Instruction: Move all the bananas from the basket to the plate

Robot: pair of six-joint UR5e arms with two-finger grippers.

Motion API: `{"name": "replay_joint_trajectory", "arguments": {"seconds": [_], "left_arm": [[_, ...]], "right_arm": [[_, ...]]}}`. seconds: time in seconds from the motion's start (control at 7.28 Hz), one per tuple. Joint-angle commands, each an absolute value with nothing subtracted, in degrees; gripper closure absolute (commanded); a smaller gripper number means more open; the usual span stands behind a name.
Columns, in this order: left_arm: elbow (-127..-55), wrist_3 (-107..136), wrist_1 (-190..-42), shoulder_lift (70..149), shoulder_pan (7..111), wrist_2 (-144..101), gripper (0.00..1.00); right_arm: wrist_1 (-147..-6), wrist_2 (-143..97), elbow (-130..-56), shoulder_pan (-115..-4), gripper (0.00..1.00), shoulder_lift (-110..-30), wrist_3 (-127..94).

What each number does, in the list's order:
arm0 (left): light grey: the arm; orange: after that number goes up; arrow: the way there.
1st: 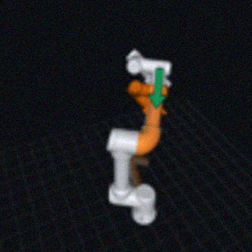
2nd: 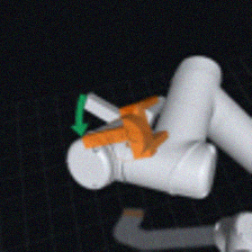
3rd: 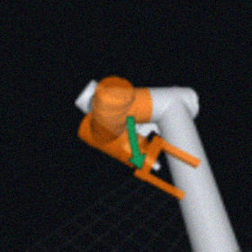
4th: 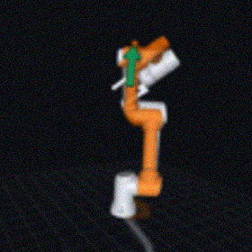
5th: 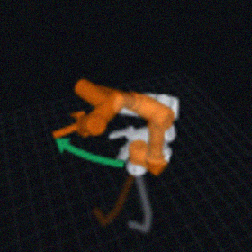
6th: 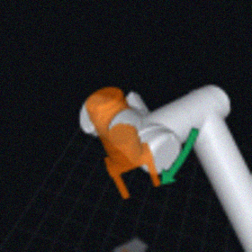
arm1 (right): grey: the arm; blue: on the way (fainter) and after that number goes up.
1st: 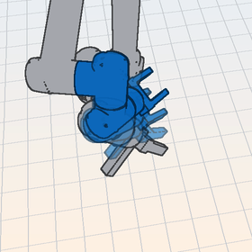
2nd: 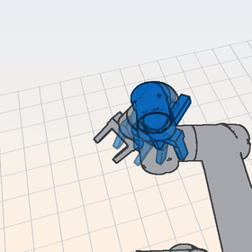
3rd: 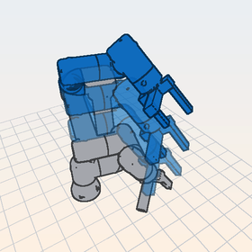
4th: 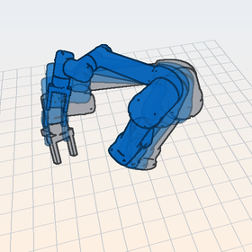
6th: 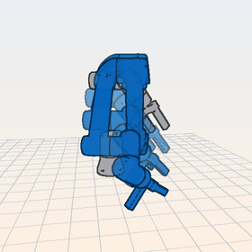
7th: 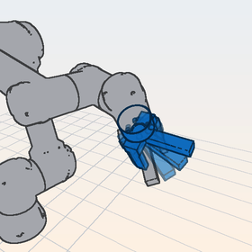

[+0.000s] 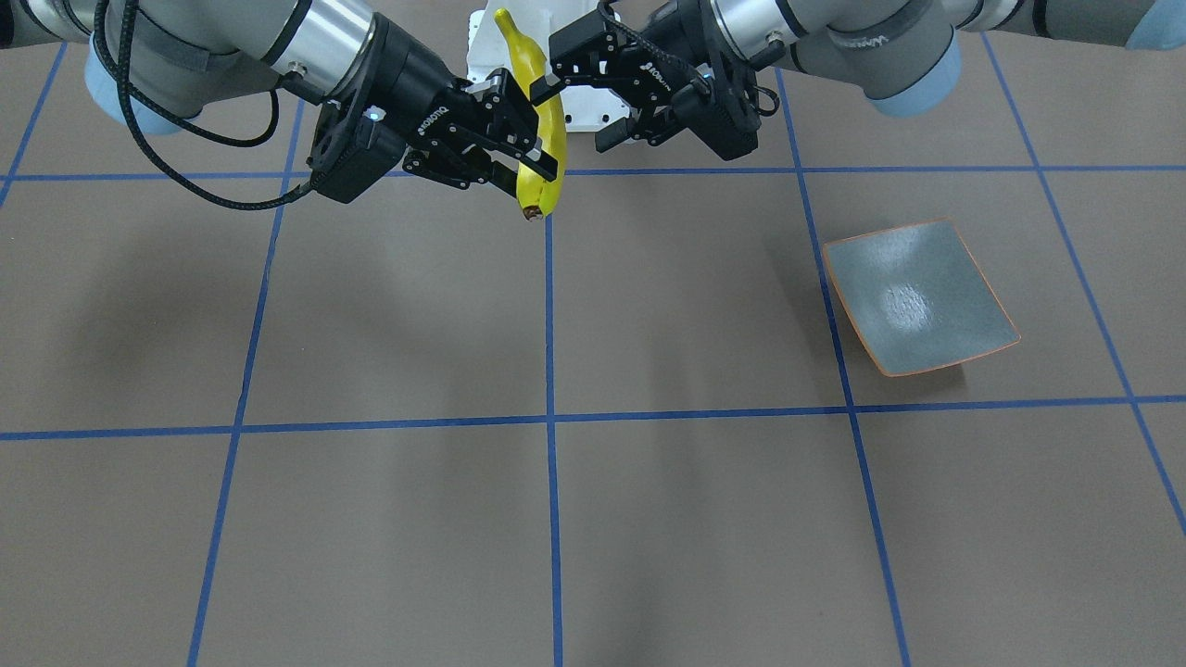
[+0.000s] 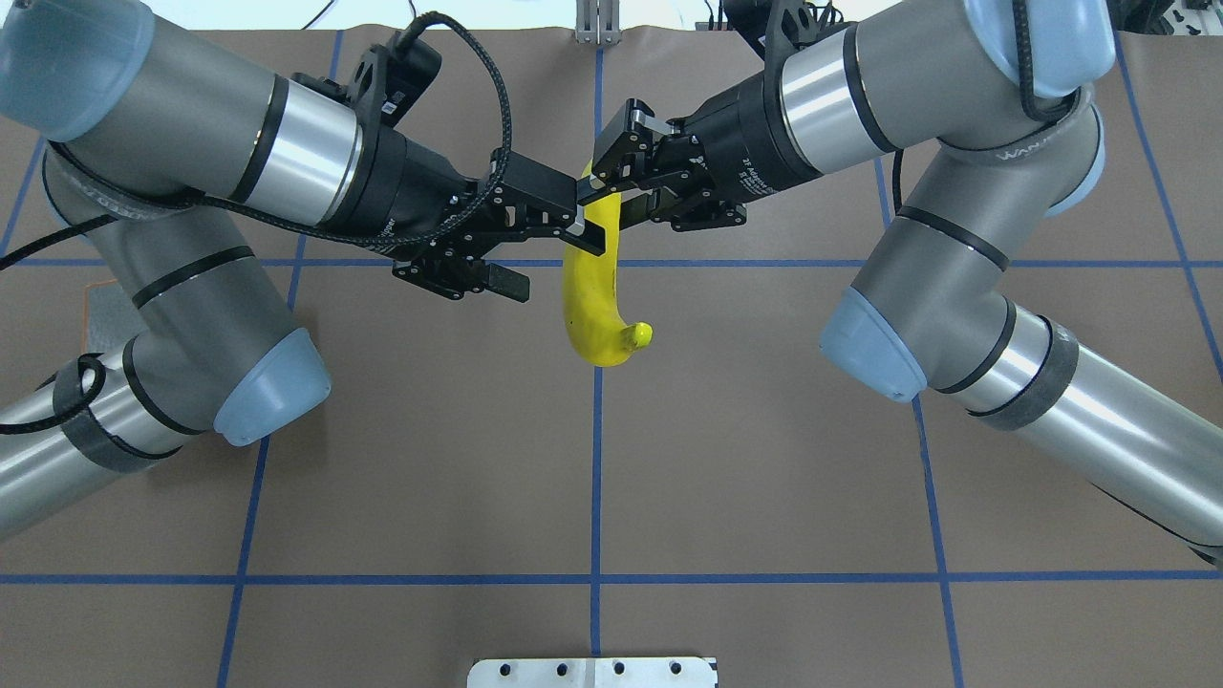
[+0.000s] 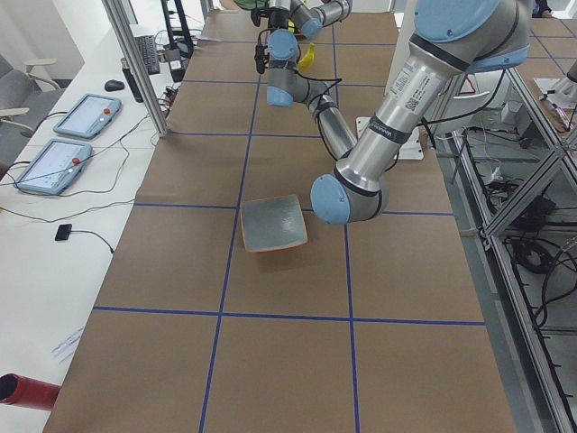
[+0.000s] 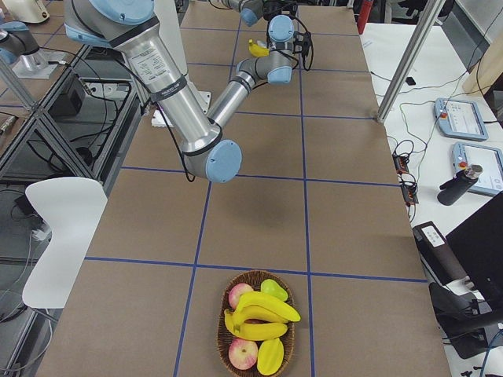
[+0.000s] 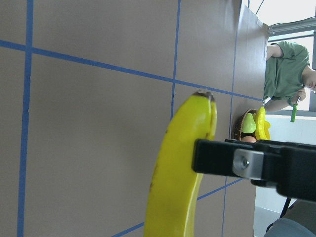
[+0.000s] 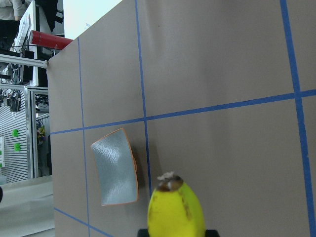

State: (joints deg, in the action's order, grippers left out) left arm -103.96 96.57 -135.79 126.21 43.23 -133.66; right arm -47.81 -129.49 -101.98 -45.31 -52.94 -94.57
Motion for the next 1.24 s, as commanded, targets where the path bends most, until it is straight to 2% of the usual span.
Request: {"name": "replay_joint_trajectory", "arguments": {"seconds": [0.0, 0.41, 0.69, 1.1], "left_arm": [[-103.8, 96.8, -135.8, 126.4, 42.5, -132.5, 0.00], [-103.3, 97.4, -135.6, 127.9, 40.3, -128.3, 0.01], [-103.3, 97.9, -135.6, 127.9, 40.3, -128.3, 0.25], [-102.7, 97.9, -135.6, 127.8, 40.3, -128.4, 0.74]], "right_arm": [[-45.6, -129.5, -102.0, -45.4, 1.00, -53.1, -96.1], [-45.2, -129.5, -102.0, -45.4, 1.00, -53.2, -96.2], [-45.1, -129.5, -102.0, -45.4, 1.00, -53.3, -96.2], [-44.4, -129.5, -102.1, -45.4, 1.00, -53.6, -96.4]]}}
